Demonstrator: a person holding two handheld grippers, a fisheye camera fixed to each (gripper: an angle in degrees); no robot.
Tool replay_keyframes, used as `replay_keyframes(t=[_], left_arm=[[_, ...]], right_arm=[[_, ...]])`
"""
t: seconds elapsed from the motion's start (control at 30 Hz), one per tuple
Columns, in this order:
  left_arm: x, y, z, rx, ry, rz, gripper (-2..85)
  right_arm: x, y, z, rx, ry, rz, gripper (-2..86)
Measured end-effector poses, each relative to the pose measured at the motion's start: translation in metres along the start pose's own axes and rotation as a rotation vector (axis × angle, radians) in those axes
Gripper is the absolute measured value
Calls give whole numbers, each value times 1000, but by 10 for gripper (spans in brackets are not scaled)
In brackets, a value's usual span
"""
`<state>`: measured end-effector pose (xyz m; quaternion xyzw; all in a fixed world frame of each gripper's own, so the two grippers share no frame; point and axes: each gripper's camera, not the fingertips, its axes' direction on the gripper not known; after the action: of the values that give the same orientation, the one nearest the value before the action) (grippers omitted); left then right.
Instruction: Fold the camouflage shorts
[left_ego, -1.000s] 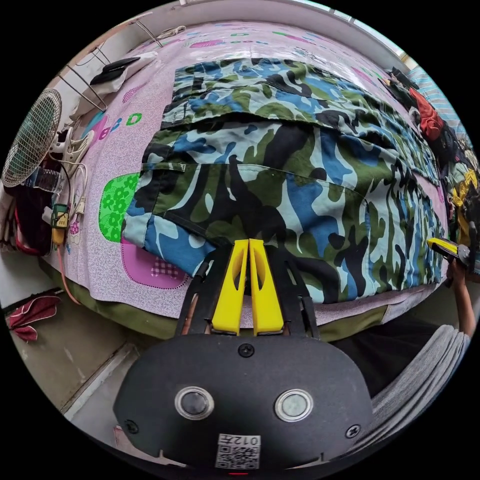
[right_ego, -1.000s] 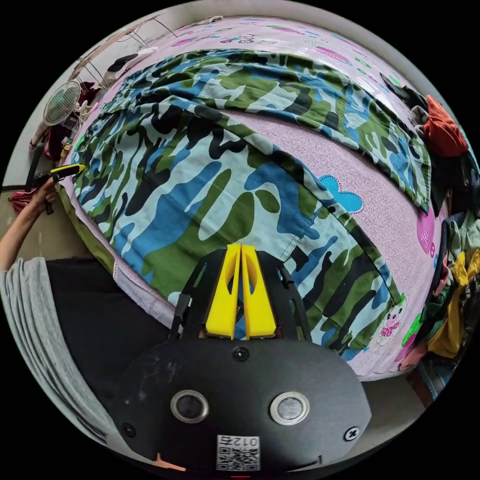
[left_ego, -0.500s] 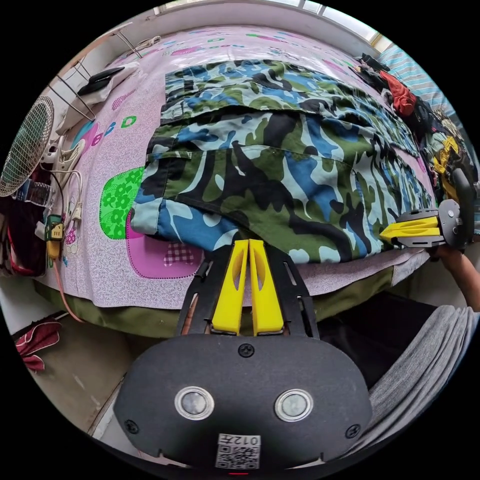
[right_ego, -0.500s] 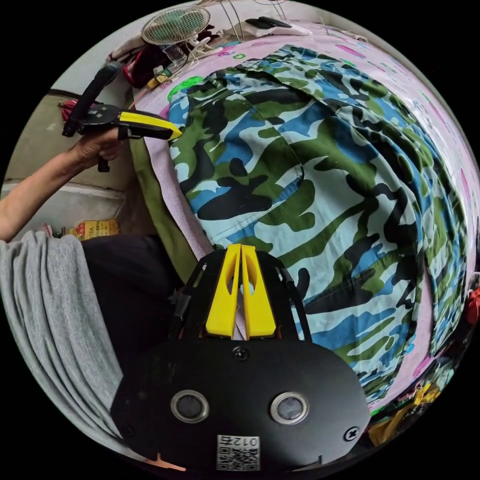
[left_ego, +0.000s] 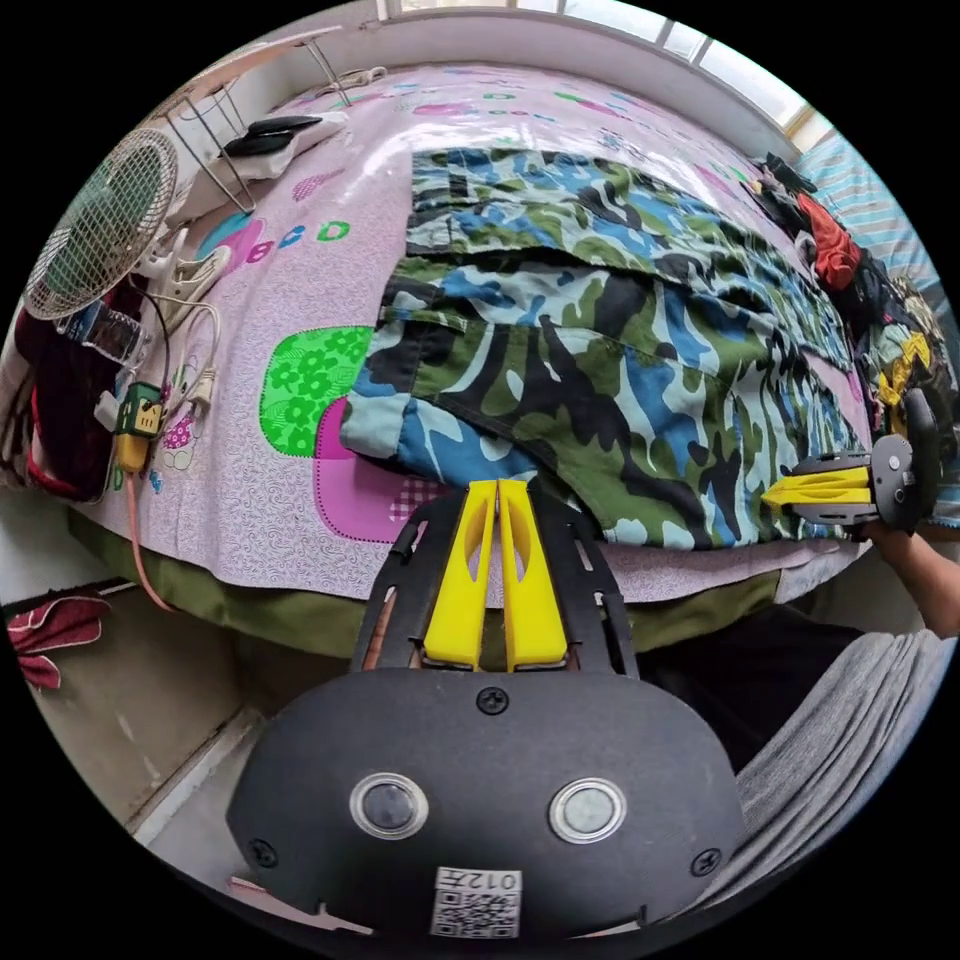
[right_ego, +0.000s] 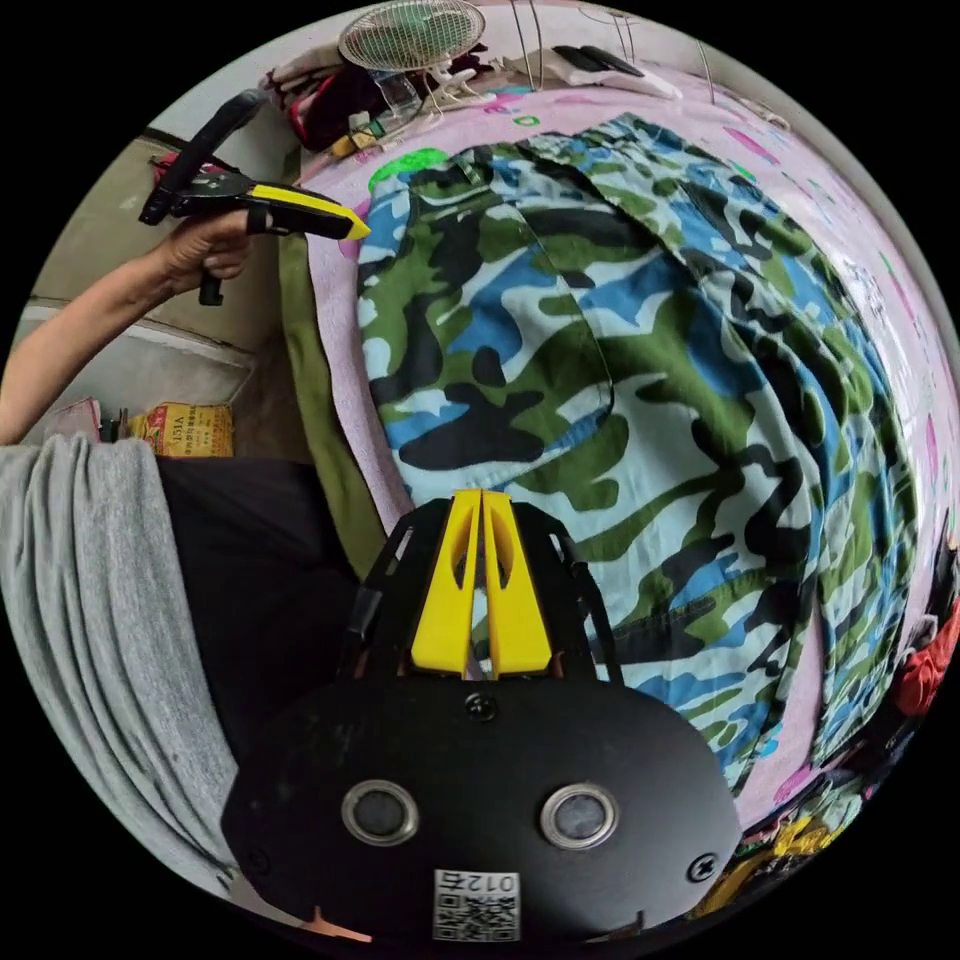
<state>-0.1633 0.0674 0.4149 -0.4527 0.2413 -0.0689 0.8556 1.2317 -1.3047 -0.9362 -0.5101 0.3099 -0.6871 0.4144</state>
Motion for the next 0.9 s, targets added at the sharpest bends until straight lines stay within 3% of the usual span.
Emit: replay_keyframes(t=[0.07,0.33,0.43,0.57,0.7,0.9], left_arm=[[-10,-8,-8,10,-24,-66,-1],[-28,-21,-9,-77,-104,-149,-2],[-34,-9,-1,-130,-120,-142,-2],[-34,14,-12,-43,-139,-33,-2],[-63,23,-38,-25,-3,-22,-2],[-101,6,-75,95,136,123,-1]], right_arm=[[2,-15,4,78,-52,-48,-9],[-12,15,59,48,-27,-116,-9],[-7,49,69,42,-40,-100,-9],[-5,85,83,13,-30,-74,-9],[-2,100,83,-42,-37,37,-9],[-18,64,60,182,43,242,-9]])
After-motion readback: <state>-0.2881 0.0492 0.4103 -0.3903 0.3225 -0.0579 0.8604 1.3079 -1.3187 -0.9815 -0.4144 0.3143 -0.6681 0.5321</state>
